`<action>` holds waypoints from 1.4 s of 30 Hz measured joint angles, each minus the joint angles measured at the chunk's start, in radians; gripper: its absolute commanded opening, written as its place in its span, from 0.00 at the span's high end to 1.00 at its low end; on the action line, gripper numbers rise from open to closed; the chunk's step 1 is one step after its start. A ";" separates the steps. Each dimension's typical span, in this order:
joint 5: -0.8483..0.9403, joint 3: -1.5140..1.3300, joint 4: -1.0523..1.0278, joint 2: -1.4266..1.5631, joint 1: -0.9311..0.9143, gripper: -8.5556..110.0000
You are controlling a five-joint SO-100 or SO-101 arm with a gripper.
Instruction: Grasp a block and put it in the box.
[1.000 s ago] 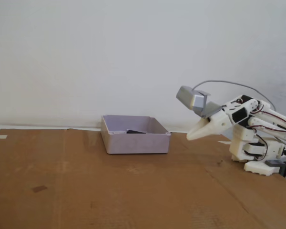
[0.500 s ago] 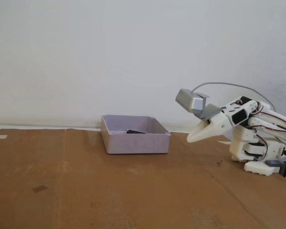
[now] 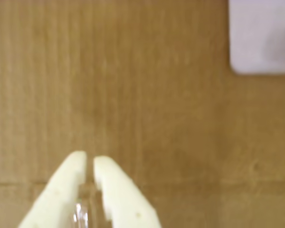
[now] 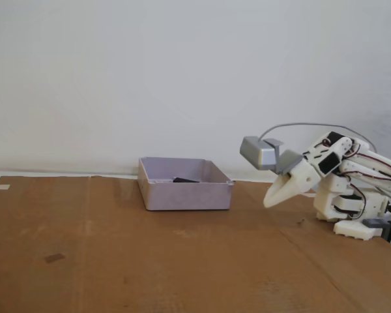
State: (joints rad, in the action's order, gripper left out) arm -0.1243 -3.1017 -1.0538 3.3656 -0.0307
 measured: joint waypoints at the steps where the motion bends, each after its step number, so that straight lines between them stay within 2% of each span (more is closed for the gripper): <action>1: 0.000 0.000 -0.018 0.000 0.000 0.93; 14: 0.009 0.000 -0.258 0.009 0.000 0.93; 42: 0.011 0.000 -0.264 0.012 0.000 0.93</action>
State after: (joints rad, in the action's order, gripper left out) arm -0.1135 -3.1017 -1.3177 3.3778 -0.0307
